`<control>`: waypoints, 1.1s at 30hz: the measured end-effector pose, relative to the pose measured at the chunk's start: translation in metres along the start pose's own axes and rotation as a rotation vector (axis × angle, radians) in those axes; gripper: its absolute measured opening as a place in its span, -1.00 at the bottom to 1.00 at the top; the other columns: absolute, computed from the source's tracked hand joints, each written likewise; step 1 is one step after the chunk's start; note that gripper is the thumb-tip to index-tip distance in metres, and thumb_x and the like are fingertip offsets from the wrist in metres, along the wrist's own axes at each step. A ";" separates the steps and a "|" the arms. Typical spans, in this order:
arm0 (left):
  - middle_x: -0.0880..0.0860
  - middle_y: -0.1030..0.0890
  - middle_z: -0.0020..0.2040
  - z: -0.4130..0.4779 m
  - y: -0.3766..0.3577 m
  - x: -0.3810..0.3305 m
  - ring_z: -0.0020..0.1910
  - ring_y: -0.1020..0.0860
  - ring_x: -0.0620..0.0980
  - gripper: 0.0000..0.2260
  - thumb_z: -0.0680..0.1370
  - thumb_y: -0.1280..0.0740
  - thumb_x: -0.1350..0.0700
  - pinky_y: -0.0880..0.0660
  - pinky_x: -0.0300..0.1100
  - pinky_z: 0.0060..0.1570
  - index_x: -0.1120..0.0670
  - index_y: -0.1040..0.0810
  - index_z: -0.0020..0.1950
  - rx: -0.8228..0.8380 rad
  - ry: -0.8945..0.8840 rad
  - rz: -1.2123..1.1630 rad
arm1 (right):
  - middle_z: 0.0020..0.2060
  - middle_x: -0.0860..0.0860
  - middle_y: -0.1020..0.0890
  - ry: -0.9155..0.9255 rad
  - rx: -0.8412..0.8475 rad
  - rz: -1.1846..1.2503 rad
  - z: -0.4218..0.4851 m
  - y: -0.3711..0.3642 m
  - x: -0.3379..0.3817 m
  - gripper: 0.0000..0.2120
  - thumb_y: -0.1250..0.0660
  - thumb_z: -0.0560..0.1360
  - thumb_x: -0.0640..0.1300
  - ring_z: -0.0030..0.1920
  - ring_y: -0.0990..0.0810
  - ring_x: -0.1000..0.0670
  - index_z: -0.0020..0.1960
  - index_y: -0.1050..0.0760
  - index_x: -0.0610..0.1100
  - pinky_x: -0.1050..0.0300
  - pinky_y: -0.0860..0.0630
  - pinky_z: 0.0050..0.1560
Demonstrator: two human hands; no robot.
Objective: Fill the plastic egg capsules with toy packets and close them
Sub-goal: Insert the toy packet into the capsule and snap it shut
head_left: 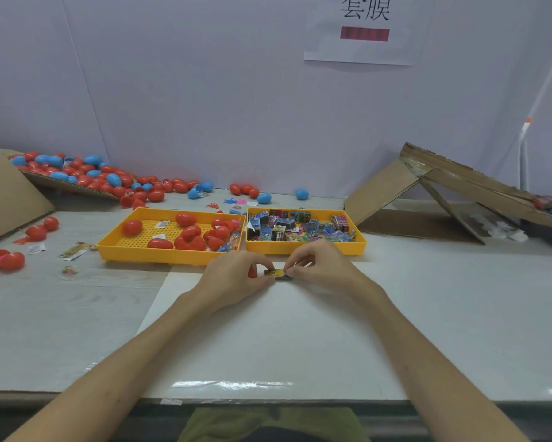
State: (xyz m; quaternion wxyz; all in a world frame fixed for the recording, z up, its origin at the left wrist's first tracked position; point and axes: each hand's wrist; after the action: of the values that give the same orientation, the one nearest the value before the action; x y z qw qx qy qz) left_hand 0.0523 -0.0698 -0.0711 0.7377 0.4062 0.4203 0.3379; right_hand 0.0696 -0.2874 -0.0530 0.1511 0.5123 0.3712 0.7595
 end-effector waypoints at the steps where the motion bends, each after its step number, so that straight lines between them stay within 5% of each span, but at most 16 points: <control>1: -0.20 -0.51 -0.26 0.000 0.000 0.000 -0.18 -0.50 -0.16 -0.80 0.55 -0.40 -0.20 -0.40 -0.19 -0.26 -0.22 -0.64 0.15 -0.005 0.001 -0.004 | -0.21 0.08 -0.73 0.006 0.003 0.006 0.000 -0.001 0.000 -0.88 -0.47 0.46 -0.24 -0.13 -0.66 0.12 -0.15 -0.72 -0.05 0.24 -0.59 -0.09; 9: -0.18 -0.54 -0.27 -0.002 0.000 0.000 -0.23 -0.50 -0.19 -0.69 0.49 -0.43 -0.27 -0.36 -0.20 -0.30 -0.24 -0.62 0.19 -0.007 0.017 -0.027 | -0.12 0.14 -0.69 0.031 0.014 0.041 -0.001 -0.007 0.000 -0.93 -0.50 0.48 -0.12 -0.11 -0.62 0.17 -0.07 -0.69 0.03 0.30 -0.53 -0.12; 14: -0.09 -0.52 -0.24 -0.001 0.009 0.011 -0.26 -0.50 -0.19 -0.71 0.44 -0.50 -0.23 -0.31 -0.26 -0.34 -0.26 -0.57 0.11 0.080 0.078 -0.169 | 0.06 0.10 -0.62 0.069 0.015 0.037 -0.001 -0.015 0.000 -0.74 -0.54 0.44 -0.03 -0.10 -0.59 0.07 0.11 -0.63 0.09 0.14 -0.58 -0.04; 17: -0.09 -0.52 -0.29 -0.002 0.007 0.013 -0.31 -0.48 -0.20 -0.85 0.49 -0.47 -0.19 -0.27 -0.25 -0.37 -0.18 -0.67 -0.02 0.058 0.078 -0.153 | 0.02 0.15 -0.53 0.077 0.027 -0.007 0.000 -0.021 -0.001 -0.66 -0.55 0.42 0.06 -0.13 -0.51 0.28 0.18 -0.62 0.12 0.39 -0.44 -0.17; 25: -0.10 -0.52 -0.30 -0.001 0.006 0.006 -0.29 -0.48 -0.17 -0.88 0.48 -0.48 -0.19 -0.27 -0.17 -0.35 -0.23 -0.60 -0.17 0.051 0.162 -0.174 | -0.04 0.13 -0.54 0.133 -0.023 -0.076 0.003 -0.029 -0.003 -0.82 -0.53 0.43 0.09 -0.15 -0.48 0.30 0.00 -0.61 0.18 0.38 -0.35 -0.22; 33: -0.02 -0.69 -0.19 0.000 0.013 0.003 -0.22 -0.55 -0.09 -0.83 0.55 -0.46 -0.09 -0.41 -0.23 -0.24 -0.24 -0.68 -0.26 0.078 0.203 -0.402 | -0.09 0.08 -0.60 0.238 -0.112 -0.013 0.001 -0.028 0.003 -0.73 -0.57 0.38 0.04 -0.20 -0.54 0.07 0.03 -0.60 0.07 0.03 -0.57 -0.16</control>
State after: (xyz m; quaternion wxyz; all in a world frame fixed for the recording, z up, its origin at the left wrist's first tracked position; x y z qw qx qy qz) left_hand 0.0513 -0.0615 -0.0611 0.7278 0.3063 0.5778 0.2066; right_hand 0.0649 -0.2663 -0.0707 0.1394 0.4071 0.3467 0.8335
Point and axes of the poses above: each hand's wrist, its own z-axis towards the middle knuckle, its own y-axis out of the back of the hand, x = y × z
